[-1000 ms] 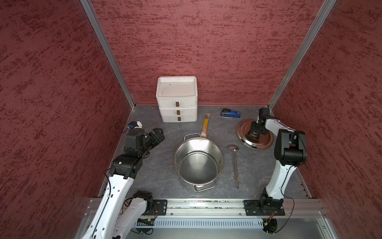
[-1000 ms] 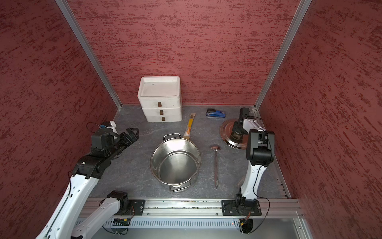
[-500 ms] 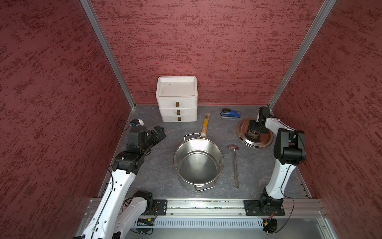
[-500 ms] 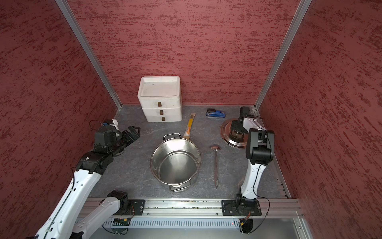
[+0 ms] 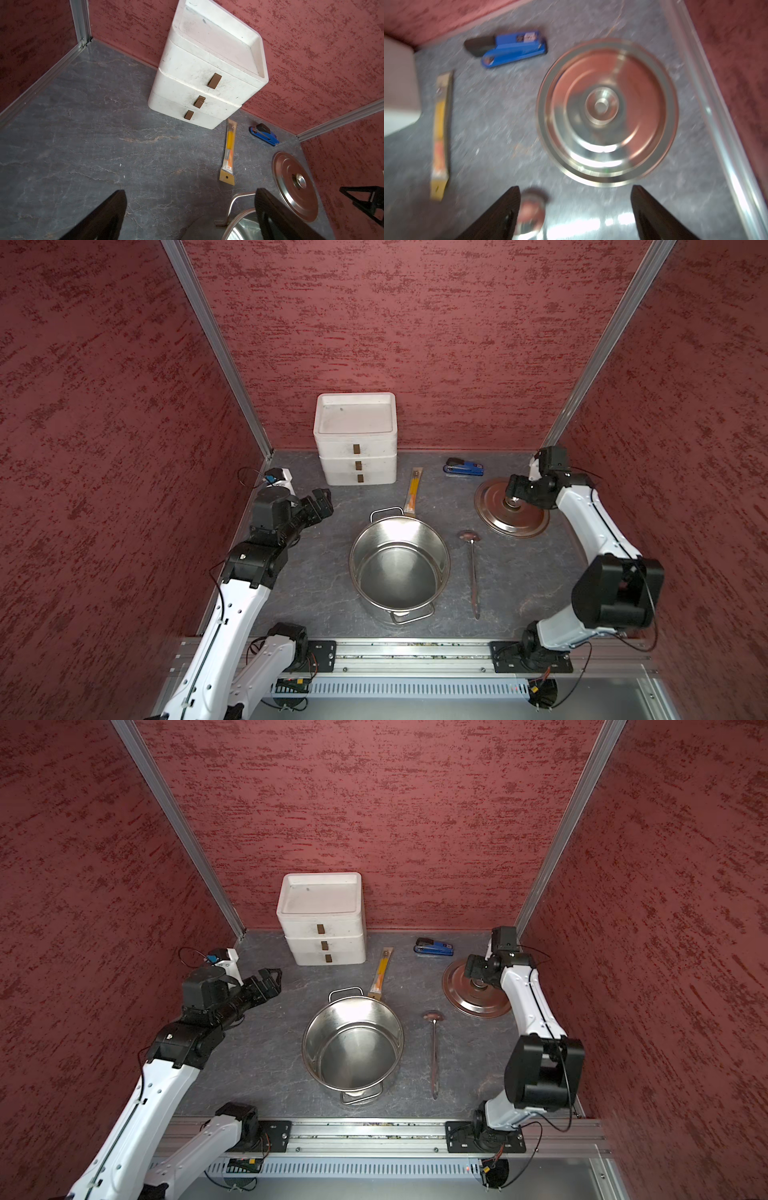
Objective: Stir the soup with a spoon
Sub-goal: Place the lid at the center of the board, then pick up the spoon from the center of the board.
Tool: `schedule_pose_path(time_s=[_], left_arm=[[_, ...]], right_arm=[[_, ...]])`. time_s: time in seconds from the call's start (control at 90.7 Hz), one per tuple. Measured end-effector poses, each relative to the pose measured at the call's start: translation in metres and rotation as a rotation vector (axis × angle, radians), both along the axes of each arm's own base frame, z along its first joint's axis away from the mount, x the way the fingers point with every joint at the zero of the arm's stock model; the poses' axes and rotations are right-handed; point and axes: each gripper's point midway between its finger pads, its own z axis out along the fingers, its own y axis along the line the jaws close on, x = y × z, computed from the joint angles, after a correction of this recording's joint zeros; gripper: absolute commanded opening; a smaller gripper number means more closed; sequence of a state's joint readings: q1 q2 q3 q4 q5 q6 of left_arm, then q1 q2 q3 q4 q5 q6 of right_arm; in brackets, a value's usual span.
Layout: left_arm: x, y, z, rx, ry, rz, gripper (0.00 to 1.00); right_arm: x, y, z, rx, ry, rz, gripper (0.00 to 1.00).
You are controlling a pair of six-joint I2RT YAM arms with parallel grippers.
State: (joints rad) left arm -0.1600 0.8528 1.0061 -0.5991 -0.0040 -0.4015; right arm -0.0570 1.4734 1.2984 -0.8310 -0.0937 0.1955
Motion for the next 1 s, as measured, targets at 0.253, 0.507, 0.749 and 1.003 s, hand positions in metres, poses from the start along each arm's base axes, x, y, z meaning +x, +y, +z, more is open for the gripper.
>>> schedule_pose_path(time_s=[0.253,0.507,0.749,1.003], left_arm=[[0.009,-0.027,0.018,0.082,-0.142,-0.196,1.00],[0.015,-0.065,0.033,0.120,-0.268,-0.391,1.00],[0.009,-0.099,0.031,0.142,-0.285,-0.535,1.00],[-0.006,-0.107,0.033,0.163,-0.285,-0.582,1.00]], right_arm=[[-0.137,0.082,-0.051,0.151,0.259,0.155,0.74],[-0.175,0.117,-0.096,0.304,0.381,0.164,0.68],[-0.154,0.130,-0.119,0.348,0.385,0.174,0.64],[-0.137,0.132,-0.141,0.335,0.394,0.189,0.53]])
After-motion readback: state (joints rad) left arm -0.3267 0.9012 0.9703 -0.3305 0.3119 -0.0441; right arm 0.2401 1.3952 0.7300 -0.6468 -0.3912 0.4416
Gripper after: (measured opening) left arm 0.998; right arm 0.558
